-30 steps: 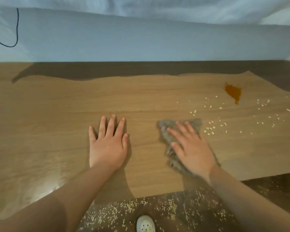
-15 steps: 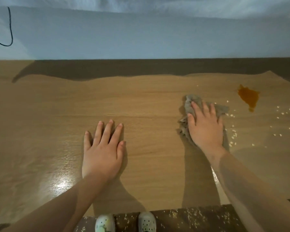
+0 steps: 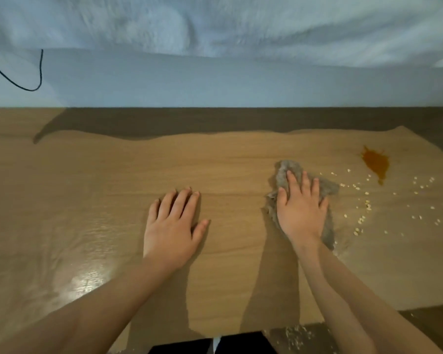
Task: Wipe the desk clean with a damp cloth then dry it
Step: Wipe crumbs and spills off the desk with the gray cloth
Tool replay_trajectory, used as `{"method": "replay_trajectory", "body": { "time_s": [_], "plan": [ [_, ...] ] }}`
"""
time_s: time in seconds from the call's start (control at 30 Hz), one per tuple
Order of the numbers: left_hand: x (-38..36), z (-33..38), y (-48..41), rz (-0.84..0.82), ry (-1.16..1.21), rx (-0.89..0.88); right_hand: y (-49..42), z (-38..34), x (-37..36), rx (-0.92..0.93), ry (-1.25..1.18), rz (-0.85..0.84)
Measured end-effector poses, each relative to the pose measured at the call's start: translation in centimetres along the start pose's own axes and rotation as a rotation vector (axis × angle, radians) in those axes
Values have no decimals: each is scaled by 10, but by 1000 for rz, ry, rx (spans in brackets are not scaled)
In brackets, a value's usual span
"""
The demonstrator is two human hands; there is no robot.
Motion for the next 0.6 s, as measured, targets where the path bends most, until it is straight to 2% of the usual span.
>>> {"method": "replay_trajectory", "body": {
  "time_s": [0.07, 0.13, 0.2, 0.23, 0.27, 0.33, 0.43, 0.47, 0.5, 0.53, 0.6],
  "plan": [
    [1, -6, -10, -19, -12, -45, 20, -29, -12, 14, 13, 14],
    [0, -7, -13, -8, 11, -51, 56, -59, -25, 287, 46, 64],
    [0, -6, -11, -20, 6, -56, 76, -61, -32, 555, 115, 19],
    [0, -7, -11, -28, 7, -54, 74, -52, -29, 609, 147, -29],
    [0, -7, -11, -35, 11, -51, 67, -36, -27, 608, 163, -46],
    [1, -7, -11, -41, 12, -52, 45, 0, -16, 493, 153, -23],
    [-1, -6, -11, -24, 0, -47, 22, 39, 3, 103, 81, -12],
    [-2, -7, -12, -16, -1, -45, 20, 38, 5, 6, 85, -9],
    [-3, -8, -12, -7, 9, -40, 27, 25, 2, -16, 103, -8],
    [-3, -9, -12, 13, 29, -28, 36, 6, -2, 67, 106, 20],
    [1, -8, -16, 78, 89, 5, 59, -39, -14, 435, 92, 32]
  ]
}}
Point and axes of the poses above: each hand's wrist, its own y-axis away from the middle knuckle, its own x-axis out of the back of the hand, z = x × y, the point moved 2 cm from there along -y, towards the middle knuckle, and after that the axes turned 4 degrees about x, right-handed, at the moved point
